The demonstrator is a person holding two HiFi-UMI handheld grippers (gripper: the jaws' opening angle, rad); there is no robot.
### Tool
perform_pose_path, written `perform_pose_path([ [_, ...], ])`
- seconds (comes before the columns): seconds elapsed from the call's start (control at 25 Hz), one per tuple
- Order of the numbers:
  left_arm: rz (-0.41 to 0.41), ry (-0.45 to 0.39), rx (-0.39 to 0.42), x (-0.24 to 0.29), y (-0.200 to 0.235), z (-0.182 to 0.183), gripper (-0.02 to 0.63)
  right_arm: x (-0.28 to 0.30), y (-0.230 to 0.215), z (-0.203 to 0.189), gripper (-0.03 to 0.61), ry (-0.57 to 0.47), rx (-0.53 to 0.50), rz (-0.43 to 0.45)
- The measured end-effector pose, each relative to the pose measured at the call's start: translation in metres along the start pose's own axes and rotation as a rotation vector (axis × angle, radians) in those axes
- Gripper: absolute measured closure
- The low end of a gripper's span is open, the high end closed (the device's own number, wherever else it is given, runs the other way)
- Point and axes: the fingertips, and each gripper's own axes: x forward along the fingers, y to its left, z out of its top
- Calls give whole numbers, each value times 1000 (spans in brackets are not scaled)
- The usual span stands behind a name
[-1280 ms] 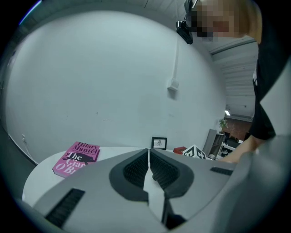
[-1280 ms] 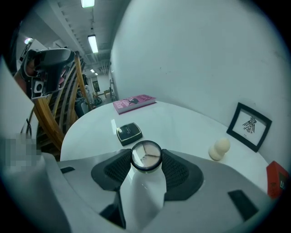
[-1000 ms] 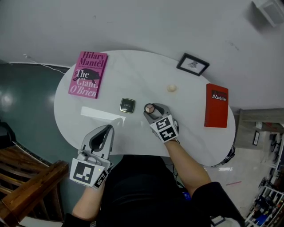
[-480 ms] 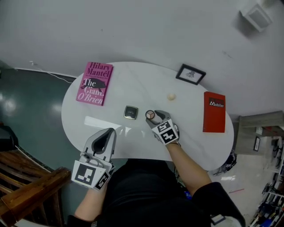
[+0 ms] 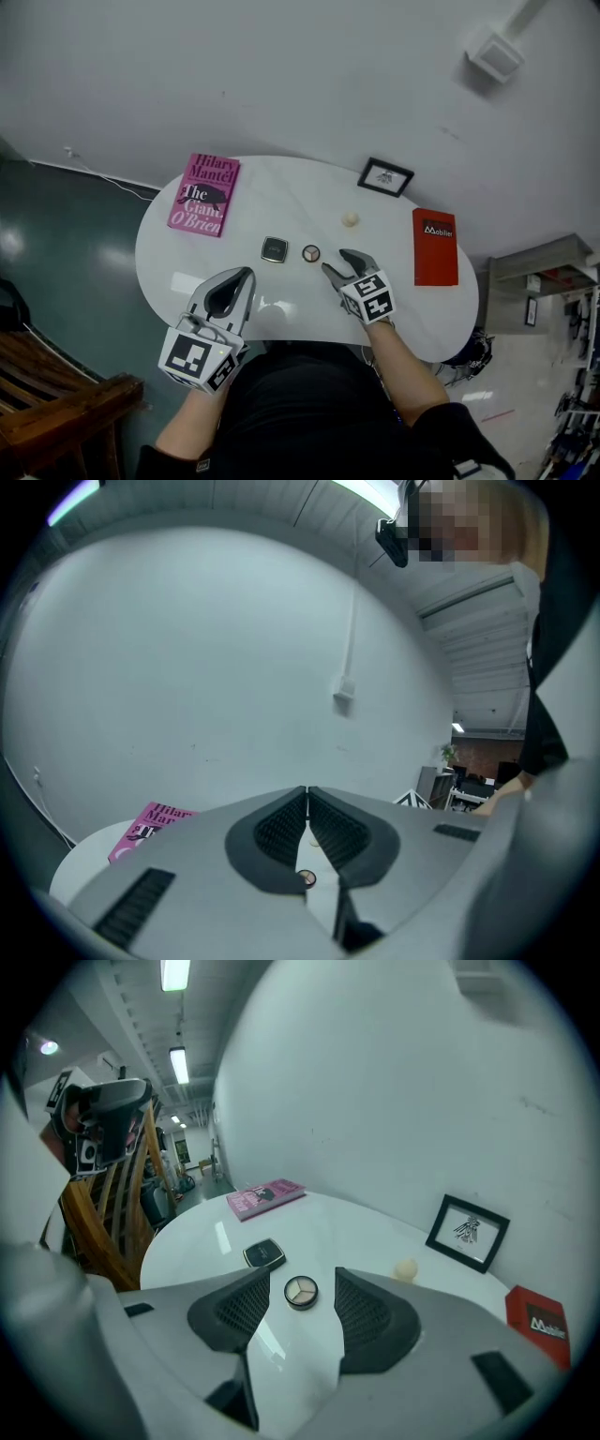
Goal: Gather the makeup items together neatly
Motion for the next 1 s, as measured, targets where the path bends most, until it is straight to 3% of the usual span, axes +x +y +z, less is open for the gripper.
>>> perform_pose_path([
  [0.32, -80, 7, 32, 14, -38, 1, 594, -90, -15, 48, 364, -223, 38, -83],
  [0.52, -95, -25, 80, 33, -79, 17, 594, -162, -26, 73, 444, -388, 48, -75],
  [1.0, -121, 0, 114, 81, -188, 17, 594, -288, -68, 59, 535, -593, 67, -33],
])
